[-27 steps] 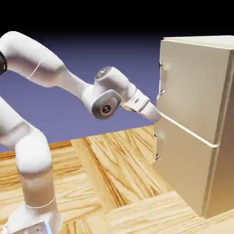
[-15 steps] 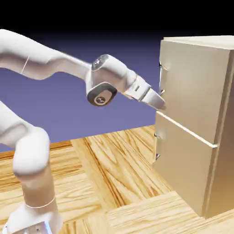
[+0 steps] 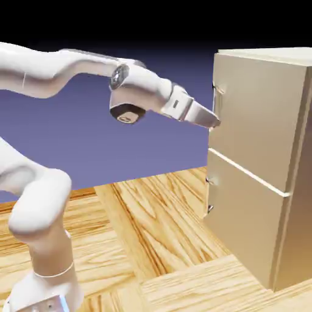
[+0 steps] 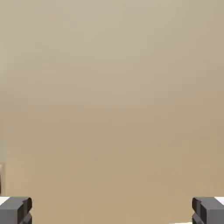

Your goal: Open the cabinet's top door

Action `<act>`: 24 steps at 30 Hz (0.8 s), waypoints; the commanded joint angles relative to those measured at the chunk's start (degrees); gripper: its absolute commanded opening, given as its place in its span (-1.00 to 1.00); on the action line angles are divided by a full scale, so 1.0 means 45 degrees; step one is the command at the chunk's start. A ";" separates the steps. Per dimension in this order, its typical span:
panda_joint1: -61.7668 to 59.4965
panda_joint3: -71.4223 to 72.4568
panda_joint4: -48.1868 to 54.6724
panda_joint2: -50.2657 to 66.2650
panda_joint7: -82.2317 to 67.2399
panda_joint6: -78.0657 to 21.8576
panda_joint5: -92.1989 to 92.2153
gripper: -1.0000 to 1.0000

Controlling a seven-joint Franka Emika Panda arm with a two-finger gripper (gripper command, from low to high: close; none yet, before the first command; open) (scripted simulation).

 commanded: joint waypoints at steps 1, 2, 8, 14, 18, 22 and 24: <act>-0.0185 0.0210 0.0085 -0.0084 -0.0384 -0.0028 0.0555 0.00; -0.0369 0.0419 0.0170 -0.0167 -0.0768 -0.0055 0.1108 0.00; -0.1476 0.1677 0.0681 -0.0669 -0.3071 -0.0220 0.4431 0.00; -0.2582 0.2934 0.1192 -0.1171 -0.5373 -0.0385 0.7754 0.00; -0.3320 0.3772 0.1532 -0.1505 -0.6908 -0.0495 0.9970 0.00; -0.4057 0.4610 0.1873 -0.1839 -0.8443 -0.0605 1.2185 0.00; -0.4426 0.5030 0.2043 -0.2007 -0.9211 -0.0660 1.3293 0.00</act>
